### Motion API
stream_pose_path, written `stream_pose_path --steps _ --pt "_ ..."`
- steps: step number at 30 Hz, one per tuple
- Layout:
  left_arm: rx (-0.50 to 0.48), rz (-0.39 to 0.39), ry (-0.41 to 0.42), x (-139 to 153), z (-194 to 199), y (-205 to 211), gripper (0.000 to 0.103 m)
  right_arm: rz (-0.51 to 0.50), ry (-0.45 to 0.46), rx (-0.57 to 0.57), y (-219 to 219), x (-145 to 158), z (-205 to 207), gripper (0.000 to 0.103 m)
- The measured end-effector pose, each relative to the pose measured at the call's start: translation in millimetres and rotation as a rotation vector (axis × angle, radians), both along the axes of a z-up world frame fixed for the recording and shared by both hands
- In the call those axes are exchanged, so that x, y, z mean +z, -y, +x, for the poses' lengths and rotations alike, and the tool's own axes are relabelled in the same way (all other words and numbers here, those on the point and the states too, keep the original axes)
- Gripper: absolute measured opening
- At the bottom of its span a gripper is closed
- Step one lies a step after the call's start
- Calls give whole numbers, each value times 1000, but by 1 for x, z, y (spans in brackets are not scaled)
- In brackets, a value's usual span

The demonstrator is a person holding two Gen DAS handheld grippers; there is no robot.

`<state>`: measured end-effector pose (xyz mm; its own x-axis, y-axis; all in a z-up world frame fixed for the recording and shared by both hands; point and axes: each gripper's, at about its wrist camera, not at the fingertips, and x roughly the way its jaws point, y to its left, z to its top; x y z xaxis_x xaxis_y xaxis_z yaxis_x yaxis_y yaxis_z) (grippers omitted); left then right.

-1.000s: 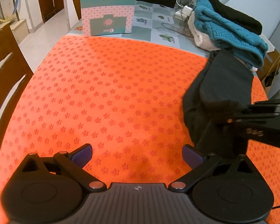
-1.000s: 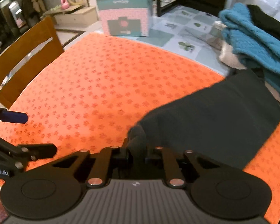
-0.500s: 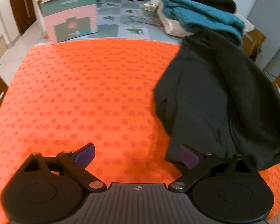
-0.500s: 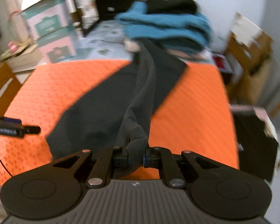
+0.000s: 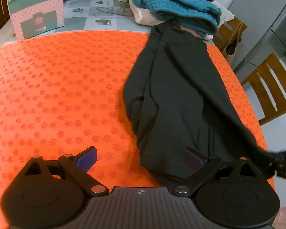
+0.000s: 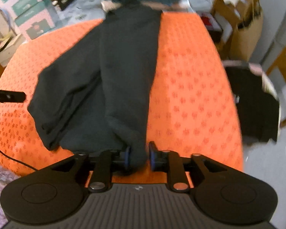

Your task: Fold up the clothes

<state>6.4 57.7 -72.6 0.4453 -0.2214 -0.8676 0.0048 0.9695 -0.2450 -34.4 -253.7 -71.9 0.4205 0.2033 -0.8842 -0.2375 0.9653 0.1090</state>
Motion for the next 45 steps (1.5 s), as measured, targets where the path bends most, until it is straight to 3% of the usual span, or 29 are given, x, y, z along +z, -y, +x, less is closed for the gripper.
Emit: stream_pose_path --steps 5,8,11,15,21,24,25,26,27,28,29,30,32,41,45 --pt "27 -38 -32 -11 7 -3 97 51 99 82 -5 45 24 63" --pt "22 -60 -44 -16 11 -3 96 71 153 130 -14 61 44 70" --pt "15 -62 -35 -19 21 0 95 68 165 148 -24 60 69 71" --pt "31 -57 6 -21 40 2 92 46 150 153 -47 36 108 70" --pt "54 -71 8 -32 76 4 80 0 107 191 -84 -3 161 70" --pt "61 -89 -10 -40 87 5 66 -21 75 239 -100 -19 174 70" --pt "65 -90 -20 -43 90 6 57 -24 61 257 -104 -24 176 70" --pt "68 -90 -33 -46 91 7 50 -26 46 270 -106 -29 176 65" --pt "70 -91 -35 -47 90 8 48 -27 29 282 -108 -34 177 51" --pt "72 -94 -31 -47 88 9 42 -31 26 284 -108 -37 177 45" --pt "69 -94 -21 -46 86 10 31 -36 28 283 -108 -39 176 38" --pt "65 -92 -7 -44 83 11 26 -31 33 275 -106 -39 175 24" --pt "59 -71 23 -37 78 13 20 -13 47 252 -100 -35 173 8" --pt "152 44 104 3 50 -21 16 62 224 188 -80 31 154 5" --pt "234 75 114 17 30 -52 16 150 240 168 -81 50 148 5"
